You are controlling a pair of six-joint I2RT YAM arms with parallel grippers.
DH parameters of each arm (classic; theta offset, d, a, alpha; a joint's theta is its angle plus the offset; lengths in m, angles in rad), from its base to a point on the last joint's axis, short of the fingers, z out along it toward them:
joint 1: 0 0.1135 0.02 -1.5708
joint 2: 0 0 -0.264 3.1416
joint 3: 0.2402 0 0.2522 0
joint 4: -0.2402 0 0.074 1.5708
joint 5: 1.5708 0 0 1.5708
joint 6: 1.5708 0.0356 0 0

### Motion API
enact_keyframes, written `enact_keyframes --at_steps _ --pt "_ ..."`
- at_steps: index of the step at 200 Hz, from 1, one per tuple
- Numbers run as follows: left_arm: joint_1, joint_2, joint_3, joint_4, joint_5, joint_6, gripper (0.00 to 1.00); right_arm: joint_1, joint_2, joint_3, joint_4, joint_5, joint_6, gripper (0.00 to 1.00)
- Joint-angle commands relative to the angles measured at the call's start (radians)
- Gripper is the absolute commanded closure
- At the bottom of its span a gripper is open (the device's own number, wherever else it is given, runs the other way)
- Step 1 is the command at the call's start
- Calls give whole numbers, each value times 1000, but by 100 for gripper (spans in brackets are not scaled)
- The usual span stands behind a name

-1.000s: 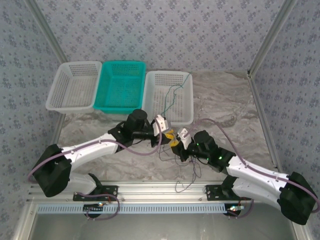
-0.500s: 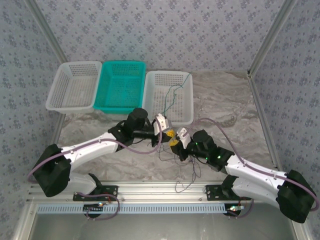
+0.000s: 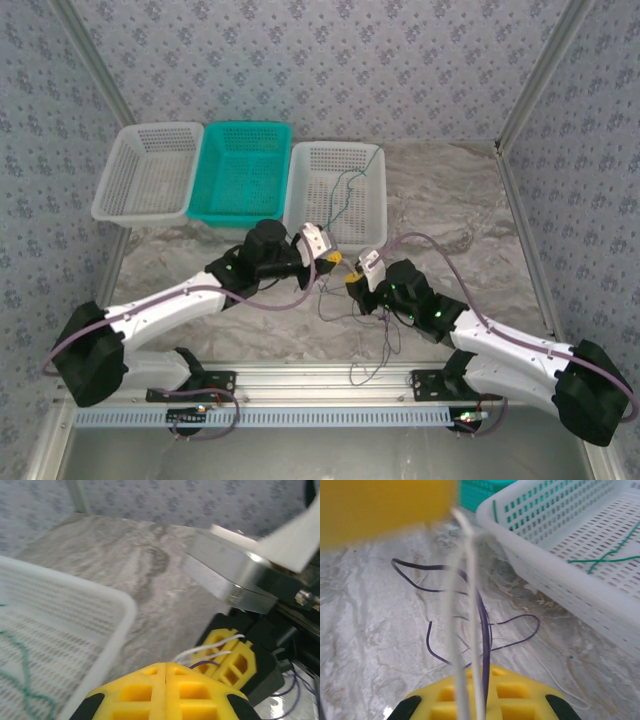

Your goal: Untangle the cables

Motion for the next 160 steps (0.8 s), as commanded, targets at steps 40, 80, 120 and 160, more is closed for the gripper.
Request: enact_keyframes --at_steps 40,80,120,160 --pt "48 -198 4 -12 -306 -85 100 -39 28 -66 -43 128 89 94" --pt "68 -144 41 -146 51 30 98 -45 -20 -88 44 -98 24 99" --pt "71 -60 83 -160 64 -18 64 -51 -83 10 -118 -72 -56 100" --pt "91 -206 -58 -5 -23 -159 59 -78 -100 68 -161 -101 -37 100"
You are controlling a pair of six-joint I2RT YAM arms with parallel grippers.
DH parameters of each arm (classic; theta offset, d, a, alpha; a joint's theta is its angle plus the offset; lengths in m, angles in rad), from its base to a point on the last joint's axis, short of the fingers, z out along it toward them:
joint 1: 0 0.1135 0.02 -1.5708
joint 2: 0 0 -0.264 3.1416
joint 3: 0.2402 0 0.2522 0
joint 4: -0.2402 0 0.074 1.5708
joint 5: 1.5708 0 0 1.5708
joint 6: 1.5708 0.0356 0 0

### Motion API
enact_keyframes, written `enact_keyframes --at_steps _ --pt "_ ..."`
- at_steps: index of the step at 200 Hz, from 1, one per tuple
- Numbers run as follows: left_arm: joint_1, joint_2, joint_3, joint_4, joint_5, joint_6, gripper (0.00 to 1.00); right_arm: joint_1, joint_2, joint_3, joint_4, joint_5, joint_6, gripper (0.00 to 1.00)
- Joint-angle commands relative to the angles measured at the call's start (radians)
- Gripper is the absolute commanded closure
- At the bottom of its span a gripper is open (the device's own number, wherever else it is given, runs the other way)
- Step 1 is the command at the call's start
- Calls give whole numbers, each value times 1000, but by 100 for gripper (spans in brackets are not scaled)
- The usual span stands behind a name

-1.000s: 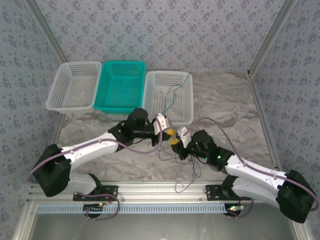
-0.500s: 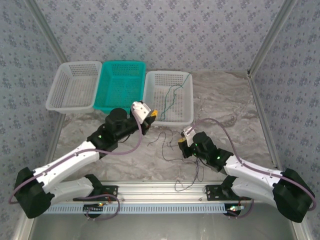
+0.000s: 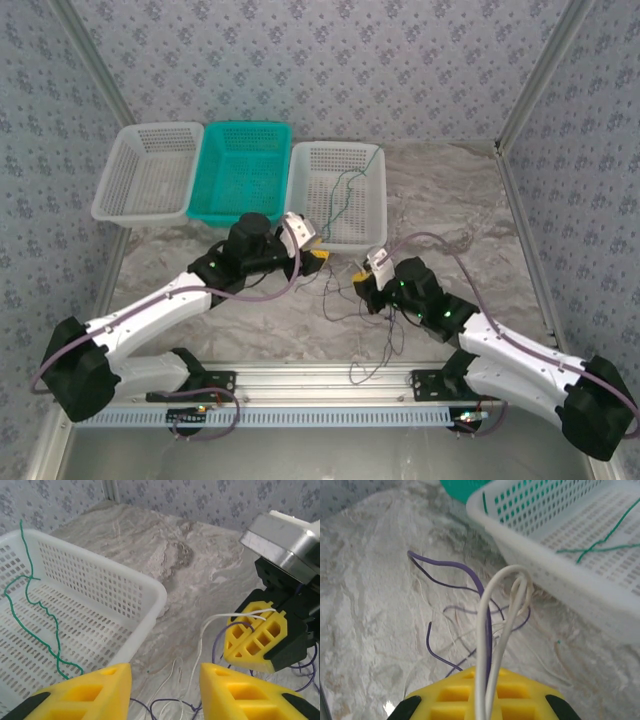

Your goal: Untangle the cables

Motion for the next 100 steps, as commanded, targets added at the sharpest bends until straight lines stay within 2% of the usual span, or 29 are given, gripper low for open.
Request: enact_keyframes --at_steps 1,12,30,47,54,73,100 --pt "22 -129 -64 101 -41 -102 59 -14 -14 45 -52 -30 -7 100" --pt "46 -193 -100 85 -118 -152 56 -18 -14 58 -68 -19 6 100" --pt "82 -271 -119 -60 -350 -294 51 -31 -30 66 -79 -1 36 100" --pt "129 -326 -132 -248 -547 -538 48 -46 -50 61 -61 -19 58 100" --pt "154 -343 -143 -322 -595 -650 45 -50 -52 59 -55 -20 62 100" --pt "261 -326 -166 -498 -584 -886 42 -57 -47 47 -30 -21 71 100" --pt "394 -197 -209 -512 -447 -999 42 -58 -24 40 -4 -39 87 100"
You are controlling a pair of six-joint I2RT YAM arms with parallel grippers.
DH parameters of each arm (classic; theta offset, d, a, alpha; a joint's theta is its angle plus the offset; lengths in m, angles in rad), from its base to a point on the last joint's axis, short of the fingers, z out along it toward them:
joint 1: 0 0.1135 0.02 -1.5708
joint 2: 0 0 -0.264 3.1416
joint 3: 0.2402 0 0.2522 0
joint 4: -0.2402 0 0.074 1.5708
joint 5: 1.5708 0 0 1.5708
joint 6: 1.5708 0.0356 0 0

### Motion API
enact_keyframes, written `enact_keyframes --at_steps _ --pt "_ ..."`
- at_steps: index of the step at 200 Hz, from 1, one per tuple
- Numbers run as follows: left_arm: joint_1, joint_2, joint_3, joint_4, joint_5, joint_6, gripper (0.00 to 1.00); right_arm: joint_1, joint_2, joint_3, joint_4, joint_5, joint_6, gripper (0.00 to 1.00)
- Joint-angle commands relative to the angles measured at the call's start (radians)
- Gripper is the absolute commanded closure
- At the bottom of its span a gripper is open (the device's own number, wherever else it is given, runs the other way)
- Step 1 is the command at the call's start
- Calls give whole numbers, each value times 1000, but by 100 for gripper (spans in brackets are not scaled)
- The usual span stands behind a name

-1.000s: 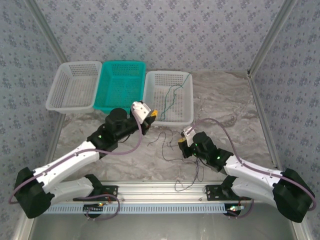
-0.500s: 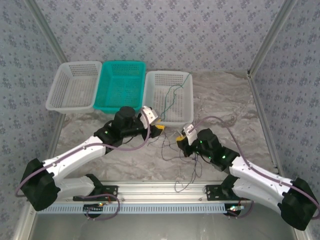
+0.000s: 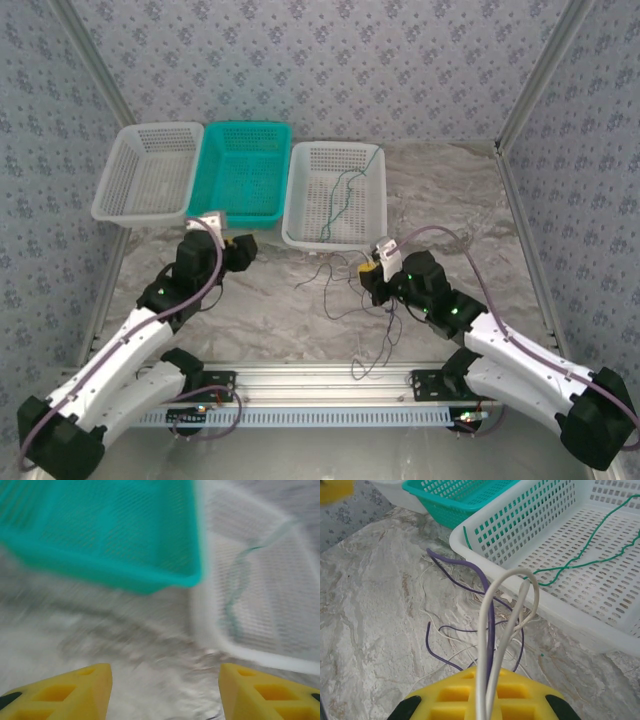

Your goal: Untangle the cables

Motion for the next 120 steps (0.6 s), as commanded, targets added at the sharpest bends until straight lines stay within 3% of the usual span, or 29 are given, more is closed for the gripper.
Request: enact_keyframes --at_steps 1,39,66,120 --pt "84 110 -32 -149 41 -248 42 -4 12 7 36 -31 34 100" --pt "93 365 63 -67 135 -207 43 -5 24 9 31 -40 45 100" --pt "70 492 102 -13 109 -199 42 -3 20 0 36 -31 64 100" --pt "-18 714 214 -59 -6 -105 42 -3 22 2 38 -21 66 99"
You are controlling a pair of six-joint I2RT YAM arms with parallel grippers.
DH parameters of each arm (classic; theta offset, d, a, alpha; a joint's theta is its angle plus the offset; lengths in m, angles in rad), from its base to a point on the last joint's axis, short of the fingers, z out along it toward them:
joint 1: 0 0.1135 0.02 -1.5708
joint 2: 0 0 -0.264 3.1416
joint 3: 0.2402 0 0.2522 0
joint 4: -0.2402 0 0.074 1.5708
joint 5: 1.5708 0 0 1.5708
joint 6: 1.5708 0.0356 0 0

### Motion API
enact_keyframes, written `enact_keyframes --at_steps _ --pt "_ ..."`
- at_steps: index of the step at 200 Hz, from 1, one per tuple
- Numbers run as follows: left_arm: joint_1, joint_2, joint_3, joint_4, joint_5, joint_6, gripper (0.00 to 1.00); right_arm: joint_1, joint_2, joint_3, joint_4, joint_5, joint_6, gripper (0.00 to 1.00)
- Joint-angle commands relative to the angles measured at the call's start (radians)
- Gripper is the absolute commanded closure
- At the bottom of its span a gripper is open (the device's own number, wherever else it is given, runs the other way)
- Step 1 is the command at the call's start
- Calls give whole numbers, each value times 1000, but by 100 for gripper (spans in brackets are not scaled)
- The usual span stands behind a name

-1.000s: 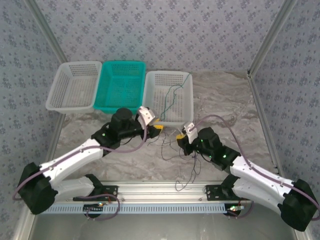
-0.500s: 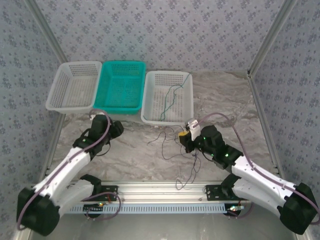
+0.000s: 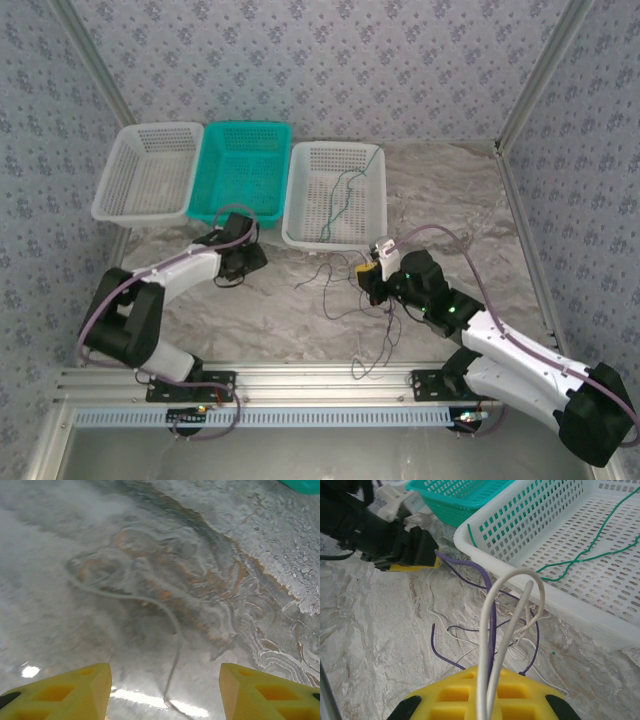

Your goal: Untangle the cables

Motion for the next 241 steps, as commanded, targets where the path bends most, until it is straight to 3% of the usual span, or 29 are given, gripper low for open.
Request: enact_keyframes --at_steps 1,25,94,124,157,181,193,212,241 --pt "-38 51 29 -12 -55 51 43 -4 -3 3 18 3 16 99" --pt "-39 90 24 -25 -83 35 56 -4 -3 13 9 5 16 99" --pt "-39 115 -2 -66 -233 48 82 -4 0 8 26 10 33 98" --pt "-42 56 -27 -24 -246 77 100 -3 0 7 22 12 33 98" --pt "-42 -164 -32 -91 -282 77 100 -4 -5 -17 6 68 50 96" --pt "-19 -408 -15 -168 -371 76 100 -5 -10 -57 -38 203 93 96" --pt "22 -522 -4 -197 -389 86 100 -13 -22 -95 -46 285 146 96" --pt "116 -659 41 -257 -417 102 100 -43 -55 -169 -16 316 219 93" --pt "247 -724 166 -327 -397 178 100 -79 -91 -257 -6 343 295 86"
